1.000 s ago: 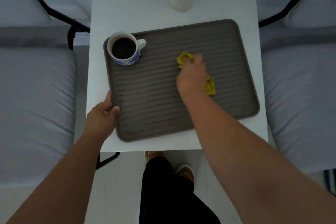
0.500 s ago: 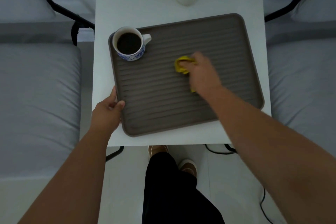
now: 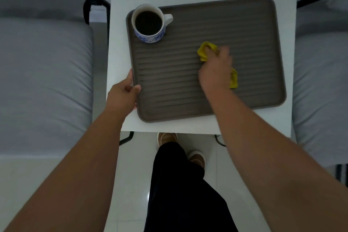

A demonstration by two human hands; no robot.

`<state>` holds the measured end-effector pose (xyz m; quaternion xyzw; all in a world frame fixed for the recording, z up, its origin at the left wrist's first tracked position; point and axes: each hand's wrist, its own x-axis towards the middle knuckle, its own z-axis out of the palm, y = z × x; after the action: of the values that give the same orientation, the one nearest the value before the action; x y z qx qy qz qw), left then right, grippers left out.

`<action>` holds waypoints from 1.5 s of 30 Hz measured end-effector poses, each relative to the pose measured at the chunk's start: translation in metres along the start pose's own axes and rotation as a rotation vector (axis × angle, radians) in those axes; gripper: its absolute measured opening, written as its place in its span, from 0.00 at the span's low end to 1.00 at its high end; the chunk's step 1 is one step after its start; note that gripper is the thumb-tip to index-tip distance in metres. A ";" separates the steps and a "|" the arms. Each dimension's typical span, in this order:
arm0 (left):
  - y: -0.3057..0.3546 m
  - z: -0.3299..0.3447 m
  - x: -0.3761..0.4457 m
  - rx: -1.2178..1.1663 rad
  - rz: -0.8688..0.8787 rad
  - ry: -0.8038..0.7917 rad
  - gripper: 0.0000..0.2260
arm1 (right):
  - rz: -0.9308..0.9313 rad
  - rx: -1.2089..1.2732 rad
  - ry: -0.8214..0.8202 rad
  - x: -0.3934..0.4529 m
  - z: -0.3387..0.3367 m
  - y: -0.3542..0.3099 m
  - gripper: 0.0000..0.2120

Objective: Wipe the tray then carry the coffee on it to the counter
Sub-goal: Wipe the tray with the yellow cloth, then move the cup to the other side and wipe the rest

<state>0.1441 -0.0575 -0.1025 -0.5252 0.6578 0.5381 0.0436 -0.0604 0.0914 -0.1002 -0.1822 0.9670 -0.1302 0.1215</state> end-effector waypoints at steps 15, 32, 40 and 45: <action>-0.002 0.001 0.000 0.037 0.036 0.033 0.25 | -0.374 0.032 -0.277 -0.013 0.005 -0.045 0.22; -0.004 0.003 0.001 0.056 0.043 0.028 0.25 | -0.114 0.704 -0.452 0.081 -0.008 -0.100 0.05; -0.007 0.002 0.003 0.056 0.040 0.040 0.25 | -0.161 0.641 -0.565 0.088 -0.005 -0.091 0.13; -0.007 0.003 0.003 0.047 0.038 0.040 0.25 | -0.182 0.759 -0.567 0.086 -0.007 -0.079 0.16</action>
<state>0.1465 -0.0564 -0.1099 -0.5219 0.6810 0.5126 0.0326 -0.1144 -0.0113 -0.0860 -0.2372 0.7600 -0.4292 0.4266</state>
